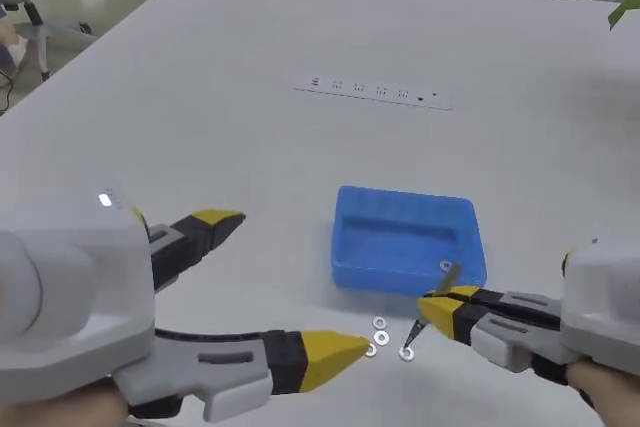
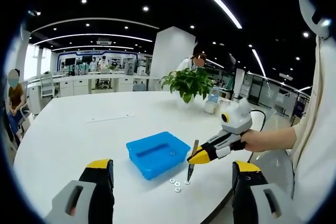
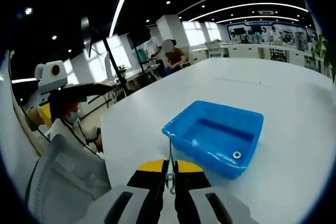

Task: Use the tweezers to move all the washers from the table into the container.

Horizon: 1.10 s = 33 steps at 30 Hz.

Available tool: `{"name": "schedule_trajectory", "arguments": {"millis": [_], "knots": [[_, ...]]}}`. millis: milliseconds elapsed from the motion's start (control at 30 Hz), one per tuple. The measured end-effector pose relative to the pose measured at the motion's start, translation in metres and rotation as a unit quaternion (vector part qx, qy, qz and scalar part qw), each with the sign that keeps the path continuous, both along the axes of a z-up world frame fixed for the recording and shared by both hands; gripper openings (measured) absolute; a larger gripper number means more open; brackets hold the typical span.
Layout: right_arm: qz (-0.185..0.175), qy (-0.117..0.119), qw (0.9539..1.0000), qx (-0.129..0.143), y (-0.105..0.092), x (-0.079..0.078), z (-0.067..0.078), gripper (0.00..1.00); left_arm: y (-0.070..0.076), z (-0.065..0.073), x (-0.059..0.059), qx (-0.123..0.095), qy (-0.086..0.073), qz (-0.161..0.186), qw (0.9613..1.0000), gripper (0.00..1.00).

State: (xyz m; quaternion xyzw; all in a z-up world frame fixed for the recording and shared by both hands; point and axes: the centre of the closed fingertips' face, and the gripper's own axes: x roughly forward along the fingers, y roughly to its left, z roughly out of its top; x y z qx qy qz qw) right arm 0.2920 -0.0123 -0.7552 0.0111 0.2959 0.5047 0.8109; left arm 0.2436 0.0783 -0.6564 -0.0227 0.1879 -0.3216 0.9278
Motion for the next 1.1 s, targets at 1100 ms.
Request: {"name": "schedule_trajectory", "arguments": {"millis": [1100], "knots": [[0.052,-0.057,0.9949,-0.065,0.004,-0.017,-0.012,0.02,-0.006,0.0,-0.005,0.007,-0.003,-0.016,0.9998,0.95]]}}
